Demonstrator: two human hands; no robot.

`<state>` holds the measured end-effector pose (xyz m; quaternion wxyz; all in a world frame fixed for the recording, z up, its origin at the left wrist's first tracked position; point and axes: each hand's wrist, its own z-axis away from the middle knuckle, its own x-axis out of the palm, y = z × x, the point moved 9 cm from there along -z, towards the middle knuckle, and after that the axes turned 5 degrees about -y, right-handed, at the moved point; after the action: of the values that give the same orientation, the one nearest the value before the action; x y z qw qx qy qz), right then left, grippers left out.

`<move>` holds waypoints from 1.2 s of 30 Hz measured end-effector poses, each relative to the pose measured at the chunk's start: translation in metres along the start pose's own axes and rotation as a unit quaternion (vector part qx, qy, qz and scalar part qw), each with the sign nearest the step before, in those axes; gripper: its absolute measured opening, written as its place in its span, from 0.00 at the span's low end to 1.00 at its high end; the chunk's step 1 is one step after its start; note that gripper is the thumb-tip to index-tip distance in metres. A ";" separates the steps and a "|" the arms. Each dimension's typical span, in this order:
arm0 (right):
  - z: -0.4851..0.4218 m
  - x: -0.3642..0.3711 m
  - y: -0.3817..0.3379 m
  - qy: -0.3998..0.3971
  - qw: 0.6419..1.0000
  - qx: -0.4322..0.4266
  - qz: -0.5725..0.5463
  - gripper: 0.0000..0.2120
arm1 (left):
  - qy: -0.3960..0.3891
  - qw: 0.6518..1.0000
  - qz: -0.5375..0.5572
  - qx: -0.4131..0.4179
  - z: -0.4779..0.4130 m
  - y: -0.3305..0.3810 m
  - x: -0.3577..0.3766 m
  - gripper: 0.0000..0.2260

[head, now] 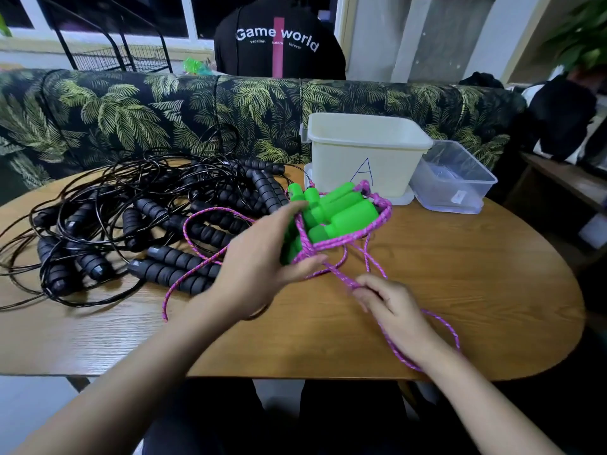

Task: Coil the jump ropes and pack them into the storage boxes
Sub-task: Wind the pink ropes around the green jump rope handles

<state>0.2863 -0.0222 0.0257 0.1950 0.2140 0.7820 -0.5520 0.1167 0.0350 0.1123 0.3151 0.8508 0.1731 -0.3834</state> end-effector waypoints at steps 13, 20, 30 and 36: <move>-0.111 -0.075 -0.004 0.014 0.987 0.089 0.136 0.19 | -0.073 0.915 -0.315 0.239 0.009 0.038 0.045 0.43; -0.049 -0.037 -0.090 0.074 0.964 -0.016 0.255 0.24 | -0.066 0.934 -0.339 0.087 -0.001 0.000 0.036 0.40; 0.034 0.015 -0.104 0.144 0.884 -0.204 0.395 0.14 | -0.053 0.956 -0.288 -0.038 -0.006 -0.031 0.013 0.45; 0.032 0.019 -0.082 0.129 0.867 -0.182 0.445 0.12 | -0.005 0.987 -0.140 -0.082 -0.003 -0.035 -0.006 0.50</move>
<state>0.2282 -0.0751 0.0692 0.3525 0.5695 0.7087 -0.2218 0.0961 0.0626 0.1041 0.3281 0.7871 0.3201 -0.4128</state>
